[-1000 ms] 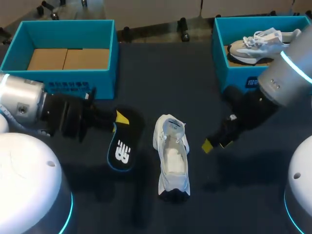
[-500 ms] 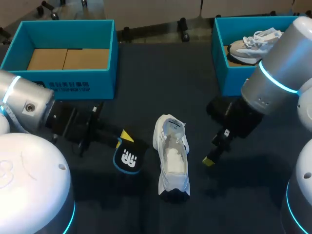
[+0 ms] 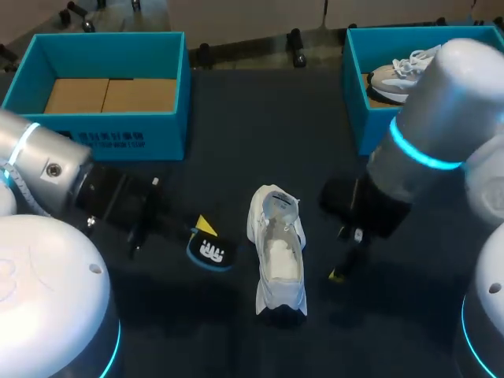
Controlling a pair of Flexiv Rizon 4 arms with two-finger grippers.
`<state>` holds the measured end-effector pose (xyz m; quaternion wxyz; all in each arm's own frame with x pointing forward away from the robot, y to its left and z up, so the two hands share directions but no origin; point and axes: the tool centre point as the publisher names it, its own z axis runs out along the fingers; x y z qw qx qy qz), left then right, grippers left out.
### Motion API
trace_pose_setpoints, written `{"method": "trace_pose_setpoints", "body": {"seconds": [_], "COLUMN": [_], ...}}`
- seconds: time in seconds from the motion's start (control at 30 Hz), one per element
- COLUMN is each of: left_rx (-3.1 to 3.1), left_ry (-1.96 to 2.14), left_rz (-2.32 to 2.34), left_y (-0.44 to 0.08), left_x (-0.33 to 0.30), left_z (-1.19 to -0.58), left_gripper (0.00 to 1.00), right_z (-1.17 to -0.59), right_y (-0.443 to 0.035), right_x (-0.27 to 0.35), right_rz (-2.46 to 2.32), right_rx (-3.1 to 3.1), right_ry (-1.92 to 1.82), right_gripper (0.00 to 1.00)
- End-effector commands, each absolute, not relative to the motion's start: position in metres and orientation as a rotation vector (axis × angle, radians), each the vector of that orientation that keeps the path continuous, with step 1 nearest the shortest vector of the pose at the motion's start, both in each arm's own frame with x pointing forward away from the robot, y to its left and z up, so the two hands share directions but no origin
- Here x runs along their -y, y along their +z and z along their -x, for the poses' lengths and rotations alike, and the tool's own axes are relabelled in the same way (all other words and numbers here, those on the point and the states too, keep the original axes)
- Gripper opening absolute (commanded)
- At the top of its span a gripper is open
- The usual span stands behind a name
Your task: Take the shoe out of the shoebox, open the shoe tongue, remove and reinsert the insole, then place the shoe into the shoebox
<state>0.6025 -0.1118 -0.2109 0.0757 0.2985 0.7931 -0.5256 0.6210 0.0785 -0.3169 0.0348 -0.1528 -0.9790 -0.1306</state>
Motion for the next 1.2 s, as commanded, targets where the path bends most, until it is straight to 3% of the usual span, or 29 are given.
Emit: {"method": "trace_pose_setpoints", "body": {"seconds": [0.03, 1.2], "left_rx": [-2.367, -2.334], "left_ry": [-1.595, -1.905], "left_rz": [-0.855, -0.832], "left_y": [-0.208, -0.209], "left_x": [0.112, 0.146], "left_z": [-0.588, -0.55], "left_gripper": [0.0, 0.0], "right_z": [-0.614, -0.621], "right_y": [-0.334, -0.359], "right_x": [-0.095, -0.107], "right_rz": [0.475, 0.39], "right_rx": [3.069, 3.117], "right_ry": [-0.346, -0.317], "right_gripper": [1.0, 1.0]}}
